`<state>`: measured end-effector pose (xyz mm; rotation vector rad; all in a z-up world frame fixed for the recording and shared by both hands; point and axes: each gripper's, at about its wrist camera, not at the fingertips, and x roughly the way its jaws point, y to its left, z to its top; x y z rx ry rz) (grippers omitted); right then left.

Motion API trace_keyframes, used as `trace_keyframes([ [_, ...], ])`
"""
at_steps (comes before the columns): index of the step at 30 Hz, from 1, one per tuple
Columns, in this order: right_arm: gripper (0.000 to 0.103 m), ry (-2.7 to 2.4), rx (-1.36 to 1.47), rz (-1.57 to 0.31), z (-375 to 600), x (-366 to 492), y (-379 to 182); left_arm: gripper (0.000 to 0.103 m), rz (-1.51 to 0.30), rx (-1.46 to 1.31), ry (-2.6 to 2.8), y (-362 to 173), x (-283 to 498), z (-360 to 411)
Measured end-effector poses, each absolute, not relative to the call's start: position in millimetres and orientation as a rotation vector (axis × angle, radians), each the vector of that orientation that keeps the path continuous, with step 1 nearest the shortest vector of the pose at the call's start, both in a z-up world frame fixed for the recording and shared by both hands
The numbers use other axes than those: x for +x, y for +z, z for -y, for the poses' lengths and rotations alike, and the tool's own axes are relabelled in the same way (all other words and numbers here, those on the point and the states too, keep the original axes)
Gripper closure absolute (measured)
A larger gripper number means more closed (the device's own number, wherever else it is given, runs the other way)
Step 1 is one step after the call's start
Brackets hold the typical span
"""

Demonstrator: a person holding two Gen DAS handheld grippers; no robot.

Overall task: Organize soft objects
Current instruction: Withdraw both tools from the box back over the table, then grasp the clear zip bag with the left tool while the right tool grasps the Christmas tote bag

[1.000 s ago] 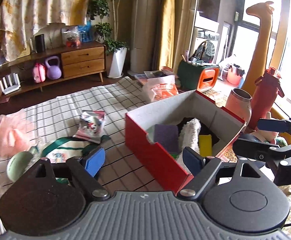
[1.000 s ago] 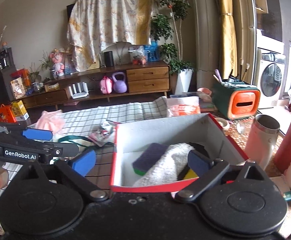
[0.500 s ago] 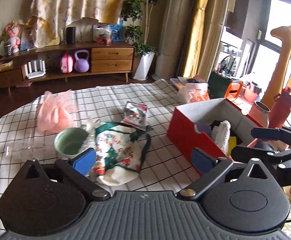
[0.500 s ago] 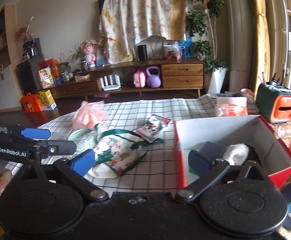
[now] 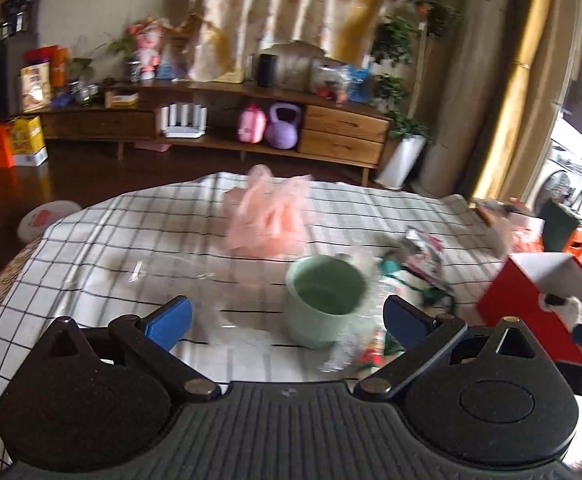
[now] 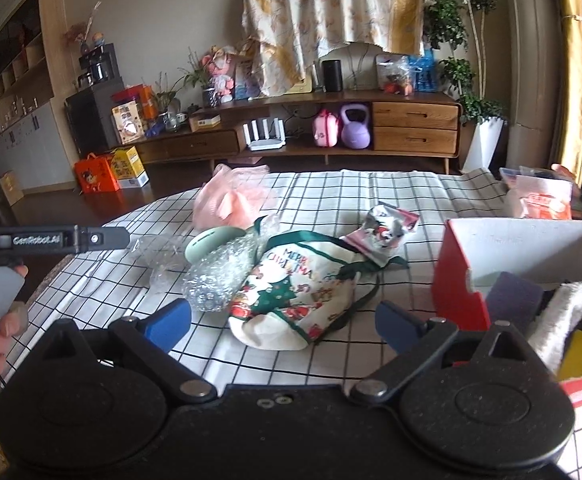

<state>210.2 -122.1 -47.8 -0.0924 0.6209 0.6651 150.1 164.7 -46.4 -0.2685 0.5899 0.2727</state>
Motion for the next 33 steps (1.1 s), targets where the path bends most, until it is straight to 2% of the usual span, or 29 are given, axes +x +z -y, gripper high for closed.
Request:
trace_keyframes([
  [4,0.01,0.688,-0.136,-0.627,100,214,-56,0.0,-0.613,-0.326,0.336,-67,161,-191],
  [15,0.011,0.637,-0.23,-0.692,59,257,-103,0.0,-0.682,-0.349,0.451,-121,190,-221],
  [26,0.015,0.503,-0.114,-0.789,57,316,-141,0.0,-0.722,-0.331,0.488,-149,225,-231],
  [33,0.016,0.489,-0.119,-0.837,53,323,-160,0.004,-0.74,-0.343,0.508,-164,241,-237],
])
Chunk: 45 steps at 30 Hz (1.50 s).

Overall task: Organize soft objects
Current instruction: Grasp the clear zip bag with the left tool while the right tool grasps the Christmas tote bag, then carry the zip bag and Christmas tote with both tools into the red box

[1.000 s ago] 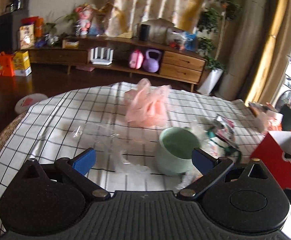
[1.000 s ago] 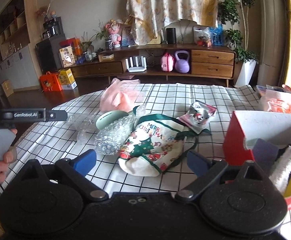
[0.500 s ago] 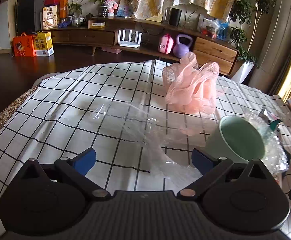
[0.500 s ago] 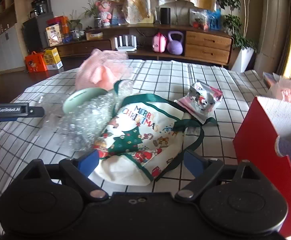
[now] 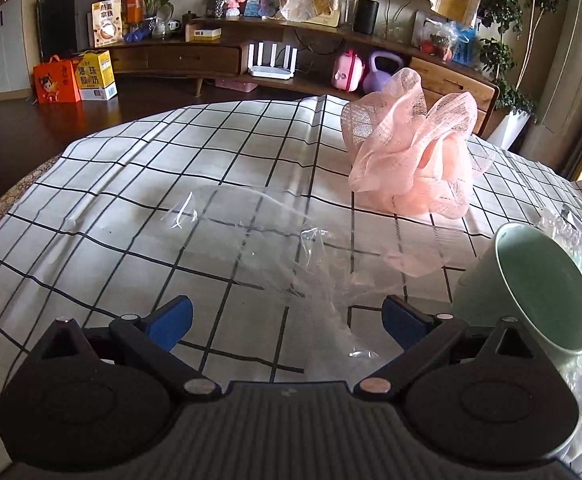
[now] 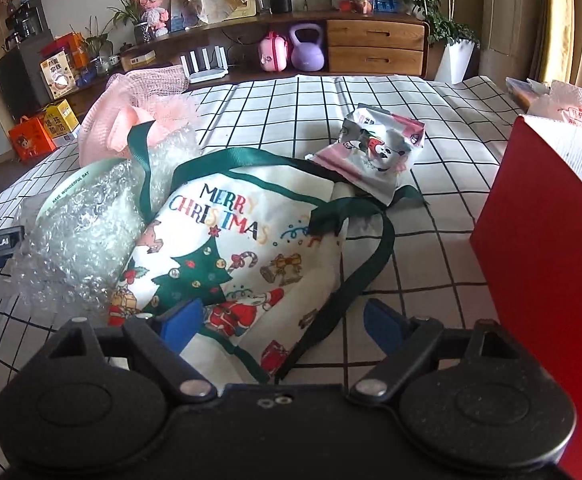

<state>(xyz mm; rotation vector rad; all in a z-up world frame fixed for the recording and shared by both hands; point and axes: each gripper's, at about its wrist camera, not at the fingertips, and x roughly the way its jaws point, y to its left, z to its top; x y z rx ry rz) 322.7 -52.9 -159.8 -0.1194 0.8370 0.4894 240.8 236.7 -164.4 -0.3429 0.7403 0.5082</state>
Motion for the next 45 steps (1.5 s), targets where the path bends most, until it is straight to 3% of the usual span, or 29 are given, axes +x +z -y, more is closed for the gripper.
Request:
trace_keyframes([
  [2,0.017,0.492,-0.13,-0.834,51,322,-161,0.013,-0.75,-0.335,0.508,-168,244,-236],
  [7,0.039,0.536,-0.147,-0.855,48,322,-164,0.037,-0.742,-0.255,0.515,-168,245,-225],
  [11,0.047,0.562,-0.17,-0.853,44,319,-167,0.053,-0.74,-0.215,0.494,-167,246,-219],
  [13,0.061,0.564,-0.175,-0.848,43,318,-167,0.069,-0.742,-0.187,0.495,-166,246,-216],
  [15,0.071,0.566,-0.189,-0.841,41,316,-166,0.072,-0.741,-0.168,0.501,-166,245,-214],
  [19,0.082,0.559,-0.208,-0.819,41,311,-164,0.073,-0.733,-0.174,0.49,-163,240,-214],
  [25,0.091,0.521,-0.209,-0.741,48,296,-152,0.075,-0.704,-0.186,0.483,-152,227,-214],
  [45,0.095,0.543,-0.169,-0.531,110,240,-69,0.075,-0.605,-0.183,0.357,-82,171,-175],
])
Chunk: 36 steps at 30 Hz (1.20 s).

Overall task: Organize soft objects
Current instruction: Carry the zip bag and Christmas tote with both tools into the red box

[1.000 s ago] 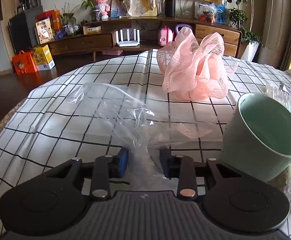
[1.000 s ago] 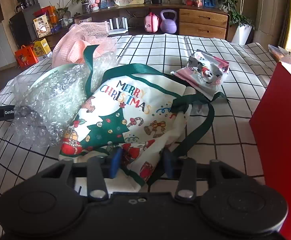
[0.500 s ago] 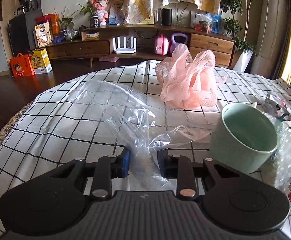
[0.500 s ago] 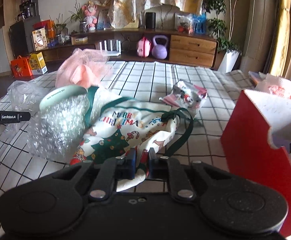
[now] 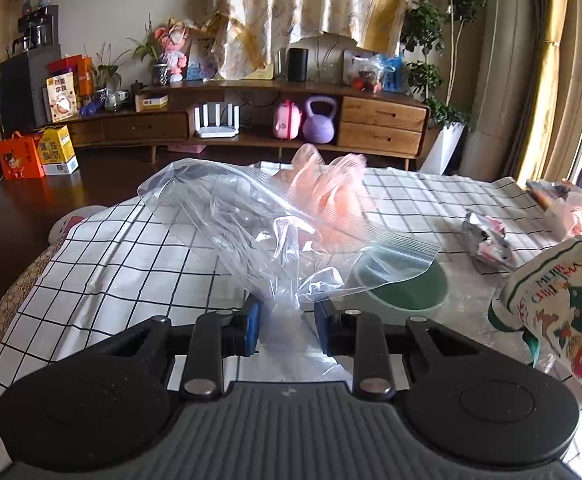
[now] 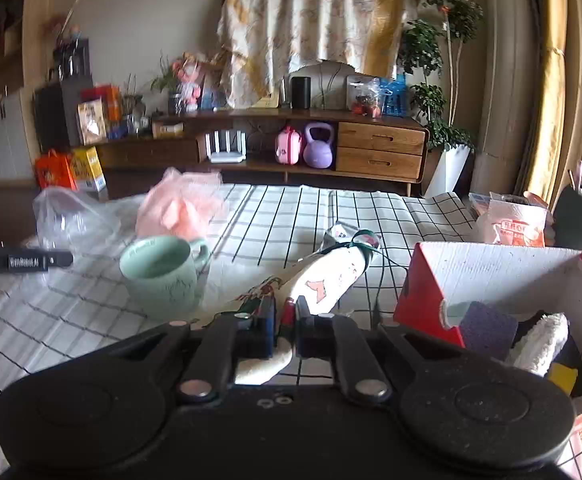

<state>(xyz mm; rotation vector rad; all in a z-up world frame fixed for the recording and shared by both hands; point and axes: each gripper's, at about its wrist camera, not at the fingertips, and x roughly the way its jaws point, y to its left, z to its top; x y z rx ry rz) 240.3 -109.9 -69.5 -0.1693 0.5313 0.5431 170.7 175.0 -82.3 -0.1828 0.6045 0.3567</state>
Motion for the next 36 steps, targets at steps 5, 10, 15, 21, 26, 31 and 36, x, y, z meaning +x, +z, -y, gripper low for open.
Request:
trace_keyframes([
  [5,0.095,0.559,-0.063,-0.505,133,241,-43,0.075,-0.581,-0.182,0.319,-64,164,-160],
  [10,0.095,0.56,-0.013,-0.442,157,237,-18,0.075,-0.558,-0.169,0.253,-43,162,-137],
  [15,0.095,0.543,-0.013,-0.396,179,236,-1,0.075,-0.541,-0.143,0.161,-23,163,-106],
  [21,0.095,0.512,-0.007,-0.363,210,235,12,0.075,-0.518,-0.092,0.05,-4,173,-61],
  [26,0.095,0.47,0.018,-0.331,241,236,21,0.075,-0.508,-0.057,-0.042,9,187,-23],
  [31,0.095,0.417,0.031,-0.307,276,241,28,0.075,-0.501,-0.037,-0.133,18,201,15],
  [36,0.095,0.364,0.038,-0.291,306,248,31,0.075,-0.504,0.004,-0.211,21,217,55],
])
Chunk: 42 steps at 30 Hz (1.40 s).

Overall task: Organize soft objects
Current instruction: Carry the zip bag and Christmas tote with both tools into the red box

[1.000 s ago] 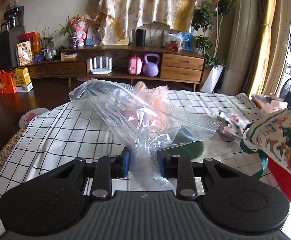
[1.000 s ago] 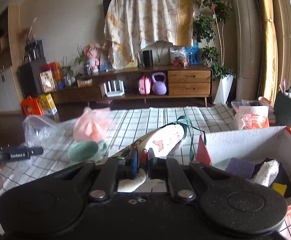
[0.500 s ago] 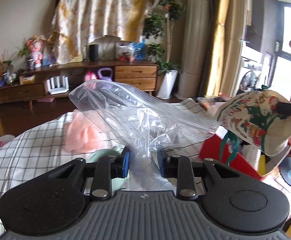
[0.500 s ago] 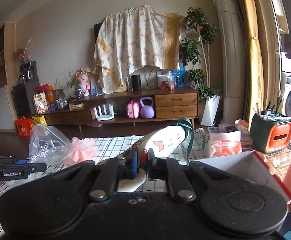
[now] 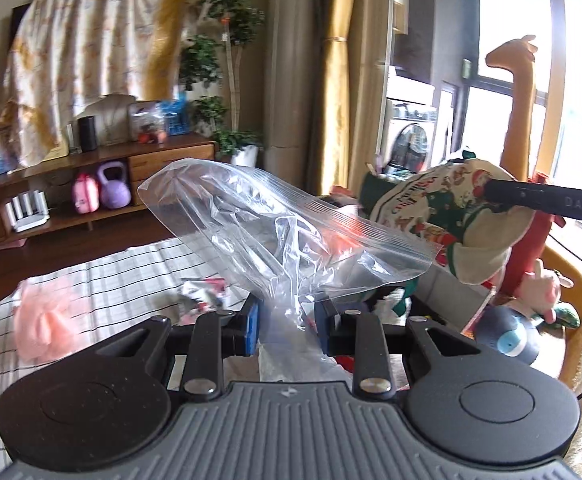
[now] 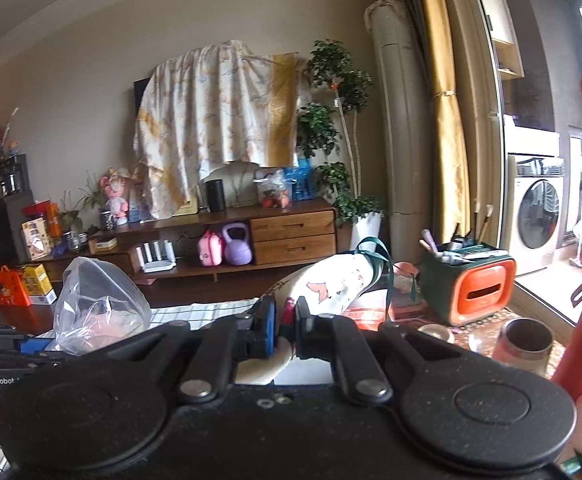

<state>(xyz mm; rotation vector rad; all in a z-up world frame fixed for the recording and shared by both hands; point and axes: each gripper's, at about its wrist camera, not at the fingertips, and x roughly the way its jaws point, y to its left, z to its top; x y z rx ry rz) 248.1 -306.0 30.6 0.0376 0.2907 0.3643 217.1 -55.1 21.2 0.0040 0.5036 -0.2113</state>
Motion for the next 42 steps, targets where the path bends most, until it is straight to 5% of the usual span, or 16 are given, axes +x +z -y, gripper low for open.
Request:
trace_keyframes([
  [15,0.095,0.263,0.066,-0.379,378,277,-11,0.075,-0.619,0.102,-0.357,-14,275,155],
  [42,0.096,0.496,0.013,-0.602,354,335,-101,0.075,-0.906,0.047,-0.313,-90,376,176],
])
